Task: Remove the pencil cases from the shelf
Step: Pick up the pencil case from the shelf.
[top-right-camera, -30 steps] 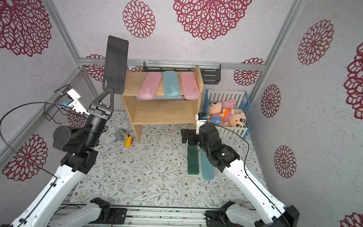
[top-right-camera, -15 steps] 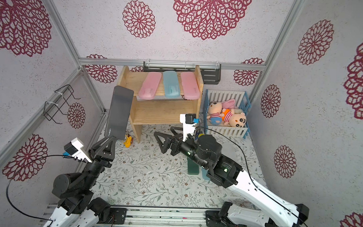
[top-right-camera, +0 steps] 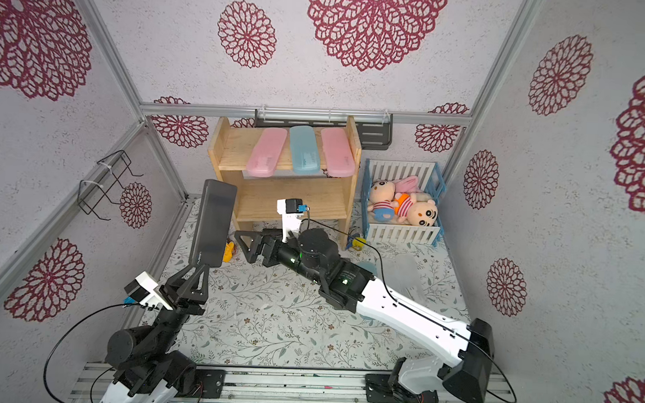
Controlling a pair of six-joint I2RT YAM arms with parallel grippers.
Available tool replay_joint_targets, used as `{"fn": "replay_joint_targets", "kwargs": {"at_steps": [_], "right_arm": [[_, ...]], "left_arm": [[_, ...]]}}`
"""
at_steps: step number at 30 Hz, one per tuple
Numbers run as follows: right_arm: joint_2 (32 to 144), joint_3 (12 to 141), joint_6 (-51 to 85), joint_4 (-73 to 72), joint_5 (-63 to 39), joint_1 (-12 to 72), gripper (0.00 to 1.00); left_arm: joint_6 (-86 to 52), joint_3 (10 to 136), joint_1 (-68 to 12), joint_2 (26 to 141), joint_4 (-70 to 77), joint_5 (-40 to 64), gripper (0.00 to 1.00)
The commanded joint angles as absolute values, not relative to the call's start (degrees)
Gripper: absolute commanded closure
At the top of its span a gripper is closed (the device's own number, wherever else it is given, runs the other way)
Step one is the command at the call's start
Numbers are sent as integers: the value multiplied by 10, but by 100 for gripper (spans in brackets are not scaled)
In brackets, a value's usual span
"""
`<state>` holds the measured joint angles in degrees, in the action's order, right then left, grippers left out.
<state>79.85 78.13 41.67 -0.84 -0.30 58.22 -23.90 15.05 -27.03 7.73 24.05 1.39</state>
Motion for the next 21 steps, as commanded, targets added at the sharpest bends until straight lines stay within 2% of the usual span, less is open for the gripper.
{"fn": "replay_joint_targets", "kwargs": {"at_steps": [1, 21], "right_arm": [[827, 843, 434, -6, 1, 595, 1], [983, 1032, 404, 85, 22, 634, 1]], "left_arm": [[-212, 154, -274, 64, 239, 4, 100], [-192, 160, -273, 37, 189, -8, 100]]}}
